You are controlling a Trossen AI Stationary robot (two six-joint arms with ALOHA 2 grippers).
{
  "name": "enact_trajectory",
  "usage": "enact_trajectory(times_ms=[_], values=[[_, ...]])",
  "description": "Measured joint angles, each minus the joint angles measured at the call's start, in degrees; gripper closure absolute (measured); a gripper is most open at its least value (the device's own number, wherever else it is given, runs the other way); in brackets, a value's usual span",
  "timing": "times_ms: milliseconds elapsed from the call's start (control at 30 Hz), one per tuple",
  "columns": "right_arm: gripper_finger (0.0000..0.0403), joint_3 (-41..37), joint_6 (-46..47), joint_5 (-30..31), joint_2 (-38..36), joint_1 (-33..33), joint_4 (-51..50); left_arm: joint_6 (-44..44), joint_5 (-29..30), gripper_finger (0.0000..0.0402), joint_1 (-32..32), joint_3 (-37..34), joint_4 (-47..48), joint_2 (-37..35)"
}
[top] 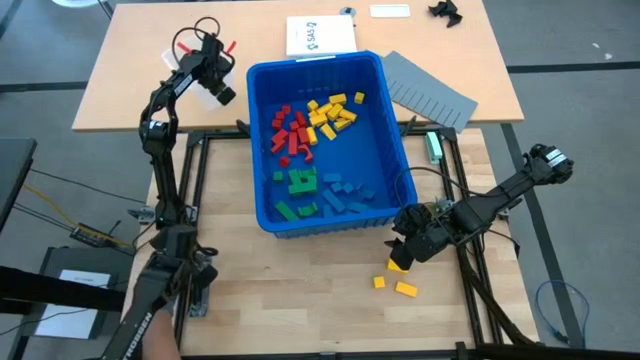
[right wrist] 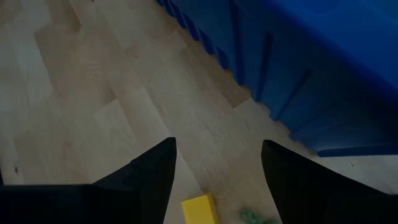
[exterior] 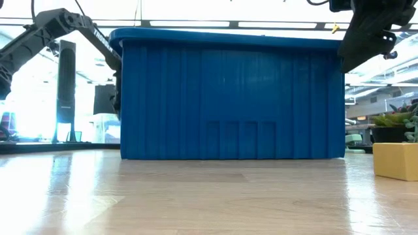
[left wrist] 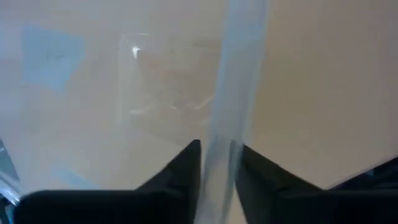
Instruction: Sort Items/Unsort Items
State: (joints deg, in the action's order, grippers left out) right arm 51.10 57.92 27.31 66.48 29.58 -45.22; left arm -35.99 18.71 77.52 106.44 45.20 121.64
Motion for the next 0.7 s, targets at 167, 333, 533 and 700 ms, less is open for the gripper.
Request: enact_trajectory(times_ms=[167,333,533,700], values=[[0.0167,0.0,-1.0,0.0,0.0,0.0,-0.1,-0.9,1.1,0.0373,-0.7,-0.1,0.9,0.0],[0.0167,0.0,-0.6,-0.2,0.0,0.0,-0.5,-2.7,4.6,0.0373,-2.3,3.2,2.4,-0.8],[0.0167,0.0,-0.1,-1.4,-0.1,0.0,-1.4,-2.7,7.8,0.0373,-4.8,7.8,2.6,-6.9],[0.0167,0.0,-2.7,-3.0,-0.2,0.0,-1.8,-2.1,7.9,0.0373,-8.5,8.6,5.0,-15.5]])
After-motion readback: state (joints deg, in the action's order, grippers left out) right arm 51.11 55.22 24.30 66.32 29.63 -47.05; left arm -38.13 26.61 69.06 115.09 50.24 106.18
